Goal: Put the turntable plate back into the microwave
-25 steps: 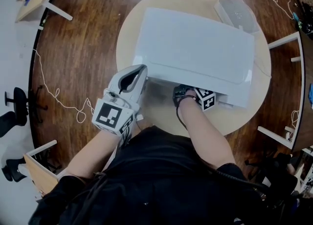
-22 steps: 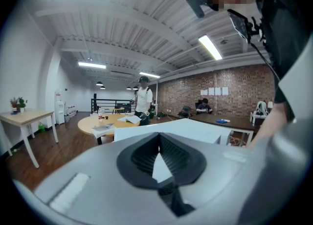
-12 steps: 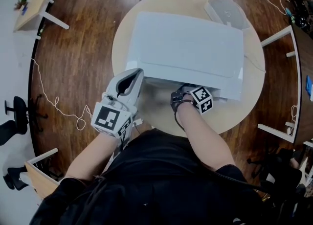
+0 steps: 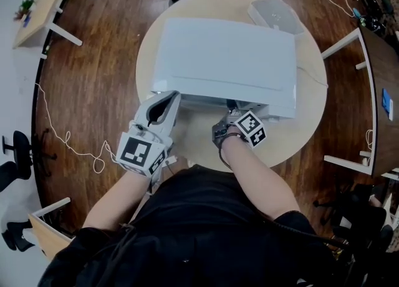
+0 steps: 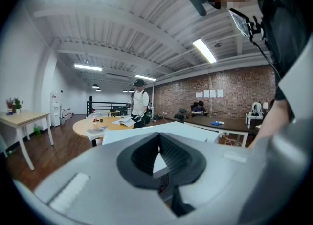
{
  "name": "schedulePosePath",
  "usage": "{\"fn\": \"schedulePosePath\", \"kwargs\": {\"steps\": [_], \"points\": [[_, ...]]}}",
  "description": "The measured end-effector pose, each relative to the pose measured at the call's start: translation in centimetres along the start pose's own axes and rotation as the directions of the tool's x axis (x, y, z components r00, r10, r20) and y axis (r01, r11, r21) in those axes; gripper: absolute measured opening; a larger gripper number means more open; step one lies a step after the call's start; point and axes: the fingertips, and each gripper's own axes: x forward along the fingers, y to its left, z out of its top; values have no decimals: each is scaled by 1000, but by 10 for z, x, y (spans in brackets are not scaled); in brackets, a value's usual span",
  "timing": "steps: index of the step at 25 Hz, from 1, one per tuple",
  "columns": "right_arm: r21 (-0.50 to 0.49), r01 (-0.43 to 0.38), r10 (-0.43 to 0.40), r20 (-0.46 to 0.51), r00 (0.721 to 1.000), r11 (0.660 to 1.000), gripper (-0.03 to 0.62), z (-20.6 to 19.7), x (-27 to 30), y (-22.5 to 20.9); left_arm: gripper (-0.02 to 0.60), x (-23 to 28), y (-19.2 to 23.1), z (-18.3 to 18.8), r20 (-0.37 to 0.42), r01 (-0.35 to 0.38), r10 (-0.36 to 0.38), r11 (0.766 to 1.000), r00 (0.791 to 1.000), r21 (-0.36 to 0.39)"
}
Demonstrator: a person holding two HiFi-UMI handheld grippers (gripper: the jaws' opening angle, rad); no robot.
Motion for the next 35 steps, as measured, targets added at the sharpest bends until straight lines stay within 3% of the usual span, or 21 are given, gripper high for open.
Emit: {"fn": "schedulePosePath", "kwargs": {"steps": [11, 16, 21, 27, 32, 35], "points": [[-176, -90, 76, -84, 994, 980, 120, 4, -33, 15, 5, -10, -27, -2, 24, -2, 3, 1000, 1000, -3], [-323, -155, 114, -143, 983, 934, 120, 14, -47, 24, 5, -14, -37, -3, 28, -3, 3, 1000, 1000, 10], [-459, -212, 141, -185, 973, 863, 121, 16, -62, 34, 5, -12, -50, -5, 32, 25, -26, 999, 999, 24], [-621, -259, 185, -182, 966, 739, 121, 30, -81, 57, 5, -9, -56, -13, 16, 55, -56, 998, 998, 21], [-756, -271, 215, -175, 961, 596, 121, 34, -101, 76, 5, -5, -65, -15, 4, 97, -97, 995, 995, 37], [-831, -266, 239, -166, 957, 488, 123, 31, -113, 90, 5, -6, -65, -17, 3, 108, -108, 994, 994, 34]]}}
